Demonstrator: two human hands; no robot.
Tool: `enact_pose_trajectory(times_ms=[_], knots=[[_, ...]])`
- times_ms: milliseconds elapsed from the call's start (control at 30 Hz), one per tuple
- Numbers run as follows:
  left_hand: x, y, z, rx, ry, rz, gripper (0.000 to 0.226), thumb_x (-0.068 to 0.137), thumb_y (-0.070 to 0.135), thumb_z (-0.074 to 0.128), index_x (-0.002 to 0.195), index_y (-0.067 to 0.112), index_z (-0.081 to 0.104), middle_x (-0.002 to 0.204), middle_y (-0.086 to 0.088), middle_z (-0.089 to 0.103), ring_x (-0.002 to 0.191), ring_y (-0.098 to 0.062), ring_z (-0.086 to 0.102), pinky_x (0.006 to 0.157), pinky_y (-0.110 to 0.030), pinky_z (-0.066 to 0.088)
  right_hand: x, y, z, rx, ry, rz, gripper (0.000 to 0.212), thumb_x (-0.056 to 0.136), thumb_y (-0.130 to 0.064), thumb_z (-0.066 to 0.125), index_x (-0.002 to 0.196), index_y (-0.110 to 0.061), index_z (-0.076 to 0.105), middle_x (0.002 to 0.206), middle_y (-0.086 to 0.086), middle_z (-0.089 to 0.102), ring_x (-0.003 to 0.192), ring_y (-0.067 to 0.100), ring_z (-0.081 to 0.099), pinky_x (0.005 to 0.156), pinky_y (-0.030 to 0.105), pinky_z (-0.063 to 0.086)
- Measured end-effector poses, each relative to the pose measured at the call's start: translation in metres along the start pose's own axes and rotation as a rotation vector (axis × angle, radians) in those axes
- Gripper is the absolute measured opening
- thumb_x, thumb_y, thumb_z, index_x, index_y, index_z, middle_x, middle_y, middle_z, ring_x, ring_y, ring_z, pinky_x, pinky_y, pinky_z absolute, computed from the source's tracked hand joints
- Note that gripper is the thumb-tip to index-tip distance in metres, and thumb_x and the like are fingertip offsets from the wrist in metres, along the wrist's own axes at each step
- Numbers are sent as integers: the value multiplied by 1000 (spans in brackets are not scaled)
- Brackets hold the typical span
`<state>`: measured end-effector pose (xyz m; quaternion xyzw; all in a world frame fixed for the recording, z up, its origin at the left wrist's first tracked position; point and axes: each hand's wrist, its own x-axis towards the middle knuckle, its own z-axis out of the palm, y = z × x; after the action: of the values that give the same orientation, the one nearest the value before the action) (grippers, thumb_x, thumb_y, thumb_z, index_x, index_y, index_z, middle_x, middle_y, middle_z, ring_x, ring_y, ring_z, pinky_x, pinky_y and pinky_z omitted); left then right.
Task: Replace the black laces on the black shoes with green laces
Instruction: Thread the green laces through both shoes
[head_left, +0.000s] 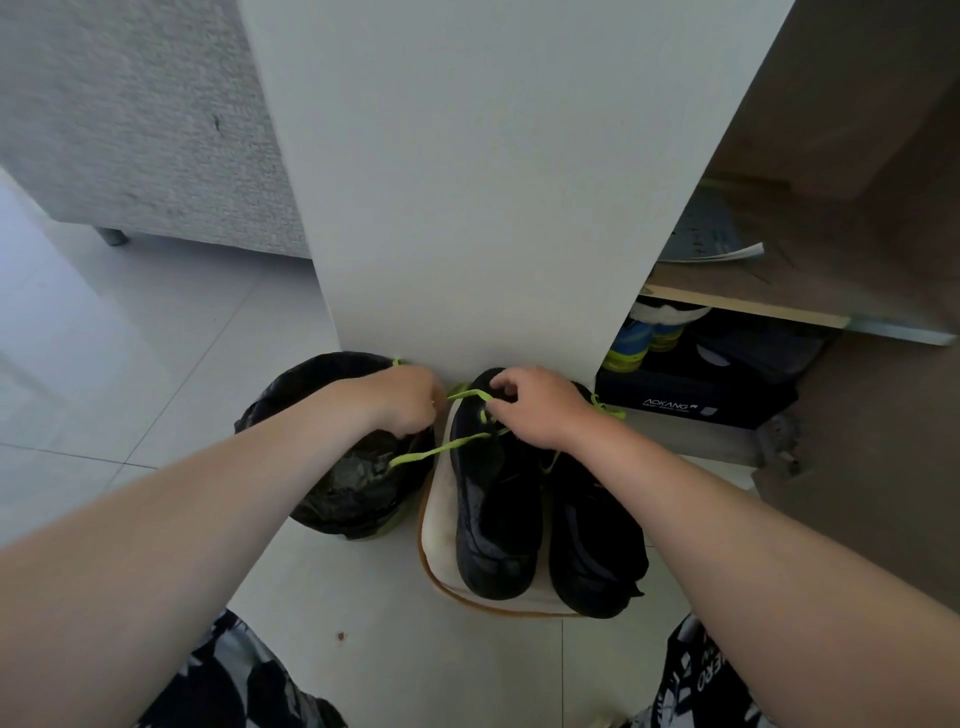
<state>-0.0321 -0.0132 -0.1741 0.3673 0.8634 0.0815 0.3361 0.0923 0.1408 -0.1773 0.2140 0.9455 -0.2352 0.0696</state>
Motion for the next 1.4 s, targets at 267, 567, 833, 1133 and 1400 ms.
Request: enact_pose_trajectory(times_ms=[267, 567, 833, 1133, 1400], knots=[[5, 26, 5, -88, 222, 235, 45, 87, 15, 63, 130, 22, 54, 114, 4, 63, 101, -12, 59, 80, -23, 41, 26, -13, 3, 72, -40, -12, 19, 87, -26, 68, 70, -27, 60, 94, 2, 72, 94, 26, 65, 77, 32, 50], [-13, 8, -45, -599, -114, 16, 22, 97, 25, 51, 79, 12, 54, 55, -1, 40, 44, -17, 37, 51, -24, 42, 17, 18, -11, -4, -71, 79, 26, 90, -25, 52, 82, -10, 71, 81, 11, 71, 81, 30, 65, 73, 35, 52], [-24, 48, -49, -1730, -38, 133, 18, 101, 3, 44, 96, 2, 61, 81, -11, 74, 71, -19, 74, 71, -32, 62, 10, -11, -38, 888, -145, 187, 41, 100, -31, 35, 92, -14, 71, 90, 6, 77, 81, 23, 69, 79, 36, 44], [-19, 62, -39, -1611, 198, -3, 11, 101, 14, 53, 97, 7, 60, 82, -6, 73, 62, -16, 72, 53, -27, 59, -18, -22, -55, 987, -507, 115, 15, 104, -20, 46, 112, -10, 56, 54, -4, 39, 46, 15, 46, 76, 41, 51], [-32, 25, -47, -197, 256, -379, 32, 93, 12, 50, 66, 6, 66, 74, -8, 75, 68, -29, 70, 66, -32, 55, -23, 18, -70, 546, -182, 427, 23, 102, -29, 53, 86, -17, 63, 61, -2, 36, 47, 13, 27, 54, 27, 35]])
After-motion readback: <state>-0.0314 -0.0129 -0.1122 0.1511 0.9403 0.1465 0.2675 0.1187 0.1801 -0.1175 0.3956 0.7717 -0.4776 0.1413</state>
